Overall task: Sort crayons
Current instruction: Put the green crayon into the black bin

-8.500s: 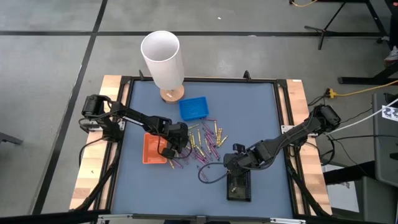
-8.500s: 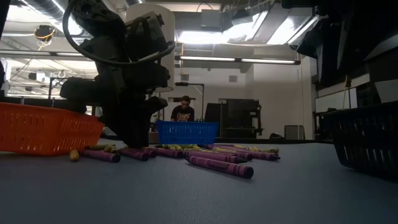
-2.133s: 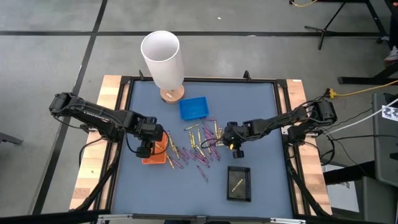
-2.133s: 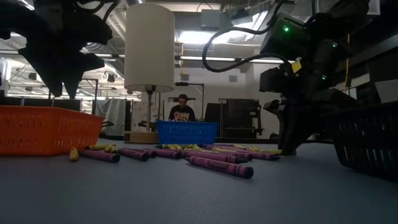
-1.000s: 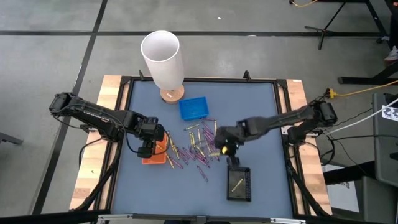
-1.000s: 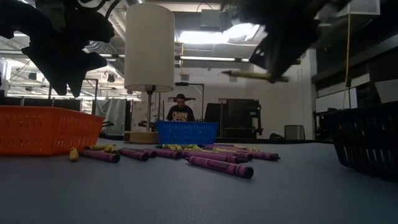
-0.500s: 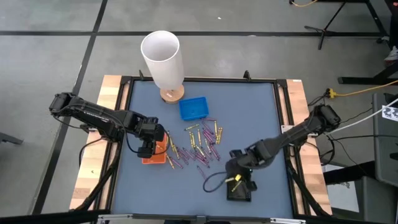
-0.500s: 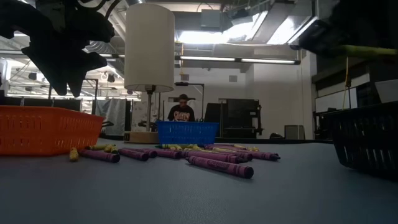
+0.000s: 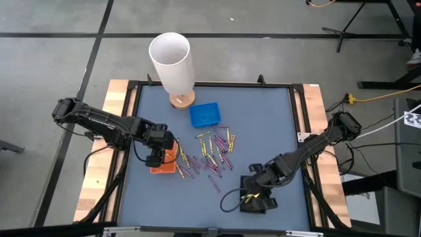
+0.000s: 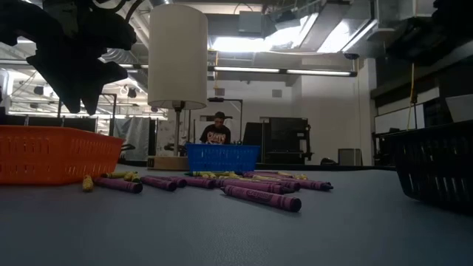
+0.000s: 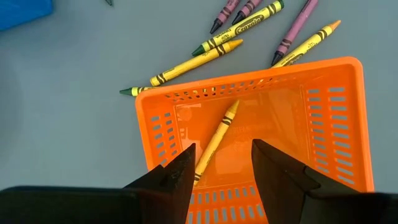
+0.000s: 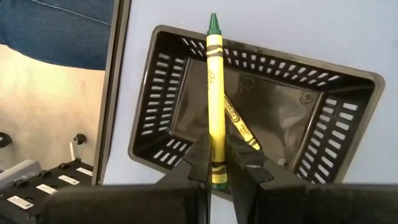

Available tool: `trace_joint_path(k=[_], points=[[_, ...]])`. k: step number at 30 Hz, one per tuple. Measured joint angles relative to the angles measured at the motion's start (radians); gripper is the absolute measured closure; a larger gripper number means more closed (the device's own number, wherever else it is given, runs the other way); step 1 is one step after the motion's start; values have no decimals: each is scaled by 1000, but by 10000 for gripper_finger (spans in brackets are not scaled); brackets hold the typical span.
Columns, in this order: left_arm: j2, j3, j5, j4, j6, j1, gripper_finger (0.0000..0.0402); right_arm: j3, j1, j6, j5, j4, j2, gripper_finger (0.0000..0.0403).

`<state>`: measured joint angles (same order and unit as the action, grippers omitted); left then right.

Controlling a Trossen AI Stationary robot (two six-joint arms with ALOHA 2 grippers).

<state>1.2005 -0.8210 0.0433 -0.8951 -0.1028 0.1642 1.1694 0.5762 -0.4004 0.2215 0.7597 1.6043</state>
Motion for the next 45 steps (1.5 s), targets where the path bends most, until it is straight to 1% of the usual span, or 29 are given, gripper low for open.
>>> trace_joint_path(k=[3, 5, 13, 17, 20, 25, 28, 32, 35, 40, 45], points=[[0, 0, 0, 0, 0, 0, 260, 0, 0, 0, 0, 0, 0, 368], [0, 0, 0, 0, 0, 0, 260, 0, 0, 0, 0, 1, 0, 360], [0, 0, 0, 25, 0, 0, 260, 0, 0, 0, -7, 7, 0, 297], [0, 0, 0, 86, 0, 0, 260, 0, 0, 0, -36, 7, 0, 281], [0, 0, 0, 149, 0, 0, 260, 0, 0, 1, -56, 6, 0, 280], [0, 0, 11, 287, 1, 0, 260, 0, 0, 5, -56, 6, 0, 282], [0, 0, 59, 377, 7, 0, 260, 0, 0, 6, -79, 5, 0, 282], [0, 0, 142, 500, 8, 0, 260, 0, 0, 7, -145, 5, 0, 283], [0, 0, 185, 571, 8, 0, 260, 0, -1, 6, -186, 3, 0, 283], [8, 0, 218, 612, 8, 0, 260, 0, 0, 6, -238, -3, 0, 283], [66, 1, 246, 620, 8, -5, 260, 0, -1, 7, -296, -4, 0, 283]])
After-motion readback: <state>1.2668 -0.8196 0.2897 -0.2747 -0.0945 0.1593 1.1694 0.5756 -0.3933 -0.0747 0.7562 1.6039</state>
